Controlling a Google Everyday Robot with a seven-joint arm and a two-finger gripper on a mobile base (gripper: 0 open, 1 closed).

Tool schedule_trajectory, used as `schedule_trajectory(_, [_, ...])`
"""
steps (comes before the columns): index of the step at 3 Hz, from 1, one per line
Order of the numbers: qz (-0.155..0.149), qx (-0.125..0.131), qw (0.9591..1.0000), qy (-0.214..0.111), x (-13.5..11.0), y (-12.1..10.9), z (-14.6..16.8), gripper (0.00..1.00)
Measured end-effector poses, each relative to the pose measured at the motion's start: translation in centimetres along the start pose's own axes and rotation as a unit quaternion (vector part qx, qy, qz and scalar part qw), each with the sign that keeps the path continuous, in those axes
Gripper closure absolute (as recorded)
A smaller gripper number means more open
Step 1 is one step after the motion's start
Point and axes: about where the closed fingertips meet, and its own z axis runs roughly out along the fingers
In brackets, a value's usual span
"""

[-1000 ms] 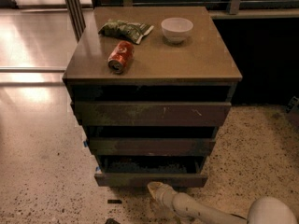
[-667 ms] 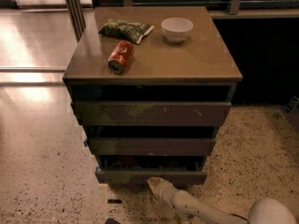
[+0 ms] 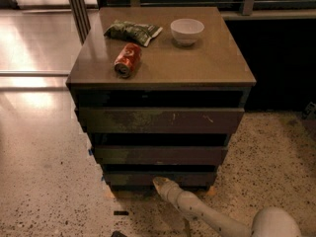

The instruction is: Close bottom drawer

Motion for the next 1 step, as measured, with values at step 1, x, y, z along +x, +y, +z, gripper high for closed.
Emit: schedule_trajectory(1, [0.000, 0.000, 1.0000, 0.000, 0.00, 0.00, 0.00, 1.00])
